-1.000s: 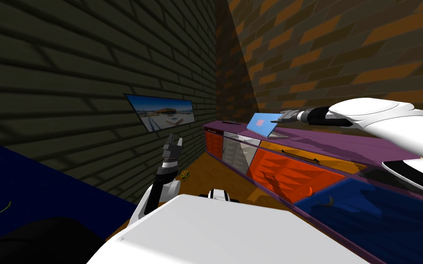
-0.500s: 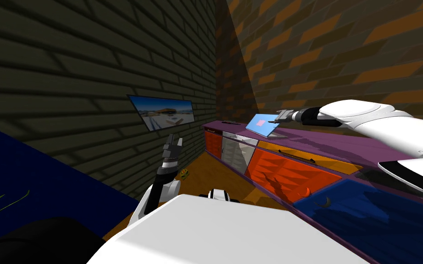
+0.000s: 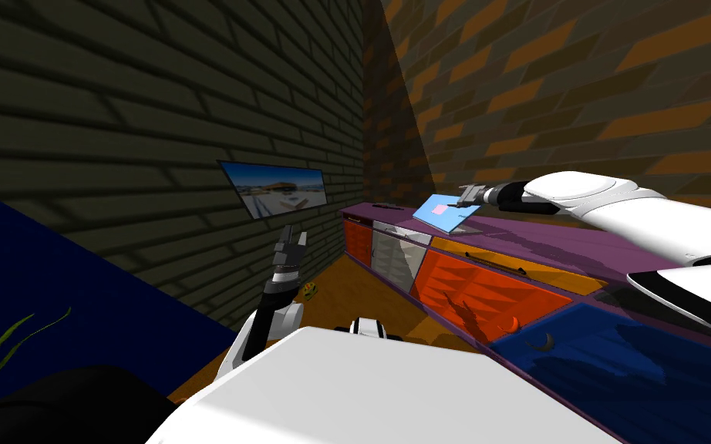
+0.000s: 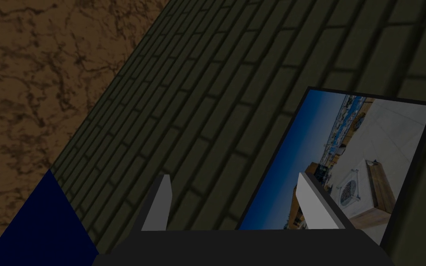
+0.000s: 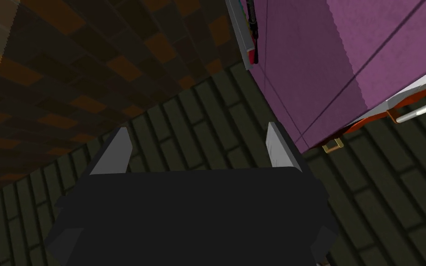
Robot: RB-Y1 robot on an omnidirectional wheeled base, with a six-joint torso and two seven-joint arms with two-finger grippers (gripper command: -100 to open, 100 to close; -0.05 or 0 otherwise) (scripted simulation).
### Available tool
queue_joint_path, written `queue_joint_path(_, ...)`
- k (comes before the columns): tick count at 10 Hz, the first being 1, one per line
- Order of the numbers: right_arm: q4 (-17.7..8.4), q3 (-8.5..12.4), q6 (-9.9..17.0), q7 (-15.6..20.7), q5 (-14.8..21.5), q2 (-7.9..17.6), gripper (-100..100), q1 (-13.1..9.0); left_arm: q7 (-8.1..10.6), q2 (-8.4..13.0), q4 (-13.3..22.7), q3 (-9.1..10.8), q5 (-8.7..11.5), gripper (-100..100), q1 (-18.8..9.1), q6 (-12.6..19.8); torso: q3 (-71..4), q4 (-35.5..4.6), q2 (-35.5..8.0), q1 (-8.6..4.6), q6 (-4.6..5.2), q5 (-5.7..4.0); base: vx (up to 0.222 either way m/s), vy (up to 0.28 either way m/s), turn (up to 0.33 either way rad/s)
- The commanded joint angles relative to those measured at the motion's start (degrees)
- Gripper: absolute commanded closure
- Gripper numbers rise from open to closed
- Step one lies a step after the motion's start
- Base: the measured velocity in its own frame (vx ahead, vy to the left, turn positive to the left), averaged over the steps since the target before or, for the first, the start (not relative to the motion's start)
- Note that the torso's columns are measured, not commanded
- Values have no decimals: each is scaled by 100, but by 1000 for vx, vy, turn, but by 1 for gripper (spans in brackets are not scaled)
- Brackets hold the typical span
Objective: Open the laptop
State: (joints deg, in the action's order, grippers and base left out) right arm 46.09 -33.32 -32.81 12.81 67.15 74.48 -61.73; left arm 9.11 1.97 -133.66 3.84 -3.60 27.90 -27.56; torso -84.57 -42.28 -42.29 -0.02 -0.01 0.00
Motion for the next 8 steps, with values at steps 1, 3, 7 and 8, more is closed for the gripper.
queue_joint_path(1,155,-35,194,327,156,-61,-100,1,0,0,0,0,0,0,0,0,1,-1,-2,-2,2,-1,-31,-73,29)
queue_joint_path(3,280,-62,330,553,272,-97,-100,6,0,0,0,0,0,0,0,0,1,-1,0,1,2,0,-17,-77,35)
queue_joint_path(7,477,-104,547,911,453,-155,-100,18,0,0,0,0,0,0,0,0,-1,0,2,6,0,2,-22,-66,34)
queue_joint_path(8,532,-115,610,1013,503,-174,-100,23,0,0,0,0,0,0,0,0,-2,1,3,3,0,1,-25,-61,36)
